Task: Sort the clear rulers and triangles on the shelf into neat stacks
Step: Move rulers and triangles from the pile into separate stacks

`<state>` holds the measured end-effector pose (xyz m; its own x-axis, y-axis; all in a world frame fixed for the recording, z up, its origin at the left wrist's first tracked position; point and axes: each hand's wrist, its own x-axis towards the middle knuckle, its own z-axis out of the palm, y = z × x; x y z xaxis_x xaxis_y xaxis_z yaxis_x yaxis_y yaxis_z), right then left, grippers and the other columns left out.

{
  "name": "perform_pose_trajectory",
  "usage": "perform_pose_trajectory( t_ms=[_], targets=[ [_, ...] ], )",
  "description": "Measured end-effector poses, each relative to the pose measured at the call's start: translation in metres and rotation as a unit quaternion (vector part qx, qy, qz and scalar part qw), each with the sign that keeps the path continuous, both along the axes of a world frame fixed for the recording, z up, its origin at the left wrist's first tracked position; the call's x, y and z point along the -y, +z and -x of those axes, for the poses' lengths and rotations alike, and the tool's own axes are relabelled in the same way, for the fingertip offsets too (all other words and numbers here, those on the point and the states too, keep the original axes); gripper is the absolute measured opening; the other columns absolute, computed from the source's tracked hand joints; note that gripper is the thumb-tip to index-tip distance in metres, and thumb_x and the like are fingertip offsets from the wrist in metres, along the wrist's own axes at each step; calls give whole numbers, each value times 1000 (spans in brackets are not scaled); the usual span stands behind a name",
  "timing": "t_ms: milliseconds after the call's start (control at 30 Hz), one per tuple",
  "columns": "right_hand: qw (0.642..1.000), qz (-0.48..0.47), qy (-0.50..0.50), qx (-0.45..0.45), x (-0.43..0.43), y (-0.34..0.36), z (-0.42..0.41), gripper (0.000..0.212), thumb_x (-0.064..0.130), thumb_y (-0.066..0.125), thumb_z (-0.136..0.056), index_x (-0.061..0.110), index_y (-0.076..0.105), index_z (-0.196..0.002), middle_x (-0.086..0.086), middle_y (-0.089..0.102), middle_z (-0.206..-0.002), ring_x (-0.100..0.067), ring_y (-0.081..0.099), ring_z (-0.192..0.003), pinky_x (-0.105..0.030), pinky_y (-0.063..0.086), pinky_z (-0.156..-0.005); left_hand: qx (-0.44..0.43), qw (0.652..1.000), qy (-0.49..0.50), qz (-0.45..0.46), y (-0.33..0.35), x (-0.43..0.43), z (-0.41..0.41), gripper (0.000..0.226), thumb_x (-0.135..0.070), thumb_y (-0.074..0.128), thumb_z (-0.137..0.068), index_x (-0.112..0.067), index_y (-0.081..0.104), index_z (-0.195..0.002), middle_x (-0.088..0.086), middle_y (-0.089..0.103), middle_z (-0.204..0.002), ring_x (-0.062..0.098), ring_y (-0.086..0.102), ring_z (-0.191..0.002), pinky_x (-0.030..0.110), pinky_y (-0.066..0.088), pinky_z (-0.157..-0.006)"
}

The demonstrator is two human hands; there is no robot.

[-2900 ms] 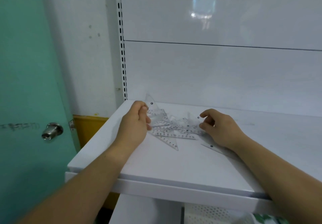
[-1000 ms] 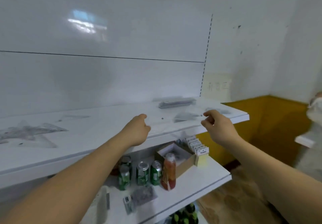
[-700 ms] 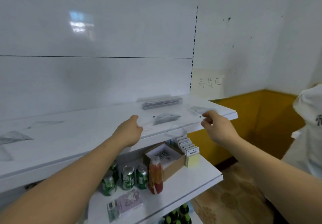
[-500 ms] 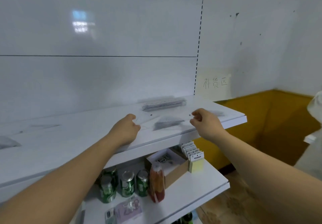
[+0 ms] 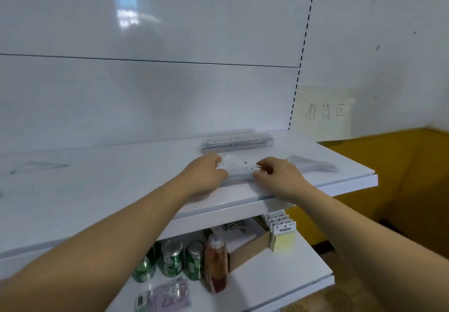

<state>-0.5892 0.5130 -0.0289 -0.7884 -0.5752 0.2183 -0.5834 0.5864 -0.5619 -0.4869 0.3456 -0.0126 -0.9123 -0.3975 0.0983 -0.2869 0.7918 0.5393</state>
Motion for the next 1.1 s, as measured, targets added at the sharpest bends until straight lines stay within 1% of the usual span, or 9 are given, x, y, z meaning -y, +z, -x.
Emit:
perform_pose_trajectory(
  t_ms=[100, 167, 333, 433, 533, 667, 767, 933, 1100],
  targets=[
    [998, -40, 27, -33, -14, -4, 4, 55, 42, 55, -89, 18, 46, -137, -1, 52, -134, -16, 48, -120, -30, 37, -99, 5, 1000, 8, -6, -4, -10, 3, 50, -29, 48, -93, -17, 39, -141, 4, 44, -143, 21, 45, -125, 29, 34, -100],
    [992, -94, 37, -81, -26, -8, 6, 59, 48, 50, -91, 16, 42, -139, -3, 47, -139, -19, 42, -126, -33, 34, -104, -10, 999, 16, -33, -6, -15, 1, 56, -33, 51, -91, -25, 34, -144, -1, 44, -143, 18, 46, -124, 29, 37, -101],
    [976, -131, 86, -148, -46, -20, 8, 45, 55, 29, -91, 18, 53, -100, 1, 54, -106, -20, 48, -102, -33, 41, -89, -39, 998, 41, -9, -9, -22, -1, 41, -36, 59, -89, -28, 54, -128, -4, 54, -133, 12, 52, -113, 23, 36, -90],
    [969, -140, 103, -178, -49, -24, 8, 44, 49, 29, -96, 15, 53, -111, -3, 53, -120, -20, 44, -112, -33, 34, -99, -50, 997, 66, -3, -9, -25, -1, 38, -36, 60, -89, -28, 57, -126, -3, 55, -133, 14, 52, -114, 24, 37, -91],
    [965, -166, 117, -165, -49, -13, 12, 47, 54, 29, -94, 15, 52, -106, -5, 54, -116, -21, 46, -108, -35, 38, -94, -34, 997, 73, 10, -10, -29, -3, 45, -40, 59, -89, -30, 50, -132, -3, 50, -139, 14, 51, -119, 25, 38, -95],
    [959, -186, 134, -169, -36, 21, 21, 66, 61, 30, -93, 13, 44, -136, -8, 46, -139, -26, 40, -128, -40, 35, -106, 12, 996, 78, 48, -5, -30, -14, 65, -47, 56, -89, -28, 31, -145, -4, 34, -151, 17, 37, -135, 31, 30, -107],
    [952, -195, 159, -173, -13, 45, 15, 71, 63, 31, -92, 15, 36, -144, -7, 38, -149, -26, 36, -134, -41, 33, -108, 50, 992, 93, 61, -1, -19, -35, 68, -51, 54, -89, -26, 28, -147, -2, 30, -153, 17, 32, -137, 30, 26, -109],
    [940, -213, 211, -162, 49, 62, -23, 70, 61, 33, -93, 16, 33, -146, -7, 32, -152, -28, 35, -136, -41, 30, -110, 111, 983, 131, 66, 3, 20, -100, 68, -52, 50, -90, -23, 27, -147, -2, 23, -156, 18, 25, -141, 30, 20, -112],
    [919, -243, 268, -160, 137, 62, -93, 70, 60, 32, -95, 15, 27, -148, -7, 27, -155, -28, 30, -139, -41, 26, -113, 115, 968, 209, 72, 6, 80, -201, 66, -51, 51, -91, -23, 29, -146, -2, 24, -155, 18, 27, -141, 31, 22, -112]
  ],
)
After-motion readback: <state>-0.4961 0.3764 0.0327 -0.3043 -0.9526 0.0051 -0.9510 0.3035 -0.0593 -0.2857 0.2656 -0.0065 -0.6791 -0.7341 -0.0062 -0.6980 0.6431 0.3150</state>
